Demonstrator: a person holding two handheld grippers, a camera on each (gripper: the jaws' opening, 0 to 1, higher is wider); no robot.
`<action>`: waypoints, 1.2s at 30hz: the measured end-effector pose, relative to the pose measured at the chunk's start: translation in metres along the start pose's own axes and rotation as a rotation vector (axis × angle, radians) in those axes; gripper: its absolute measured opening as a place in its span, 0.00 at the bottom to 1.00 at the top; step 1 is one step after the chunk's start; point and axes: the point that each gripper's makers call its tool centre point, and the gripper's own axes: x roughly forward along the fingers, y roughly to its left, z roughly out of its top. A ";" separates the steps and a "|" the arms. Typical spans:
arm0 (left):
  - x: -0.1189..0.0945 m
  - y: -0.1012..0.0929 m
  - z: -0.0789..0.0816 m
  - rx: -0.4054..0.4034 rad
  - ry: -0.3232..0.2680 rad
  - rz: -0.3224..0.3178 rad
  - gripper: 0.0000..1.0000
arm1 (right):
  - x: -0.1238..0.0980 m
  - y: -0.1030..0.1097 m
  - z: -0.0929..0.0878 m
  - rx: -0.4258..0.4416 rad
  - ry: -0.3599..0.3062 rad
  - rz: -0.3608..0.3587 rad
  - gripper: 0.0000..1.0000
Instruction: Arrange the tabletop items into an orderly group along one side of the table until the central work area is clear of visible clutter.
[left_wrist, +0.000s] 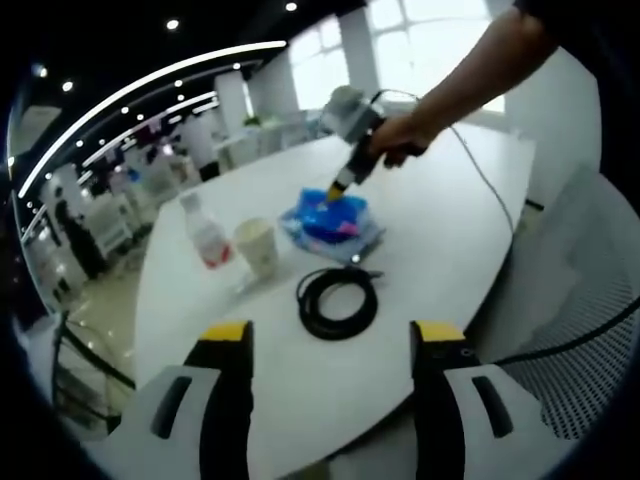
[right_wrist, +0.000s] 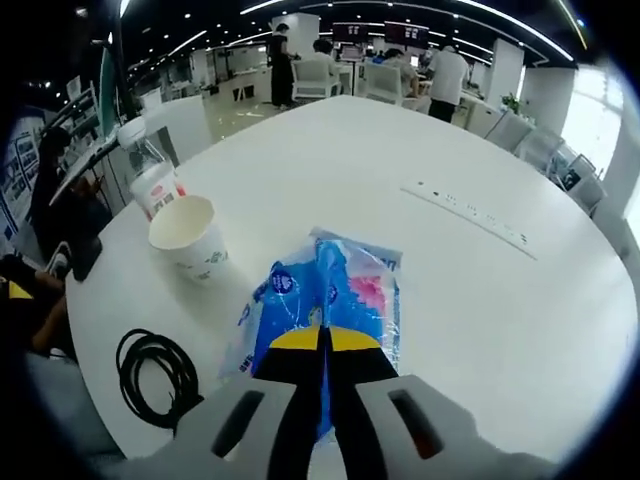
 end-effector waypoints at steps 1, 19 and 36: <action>0.000 0.000 -0.001 0.002 0.008 0.001 0.60 | -0.002 -0.001 0.001 -0.002 -0.003 0.002 0.00; -0.001 0.000 0.004 -0.021 -0.011 0.002 0.61 | -0.044 -0.022 0.021 -0.048 -0.057 0.022 0.00; -0.001 0.002 0.006 -0.051 -0.021 0.022 0.70 | -0.071 -0.030 0.033 -0.147 -0.054 0.073 0.00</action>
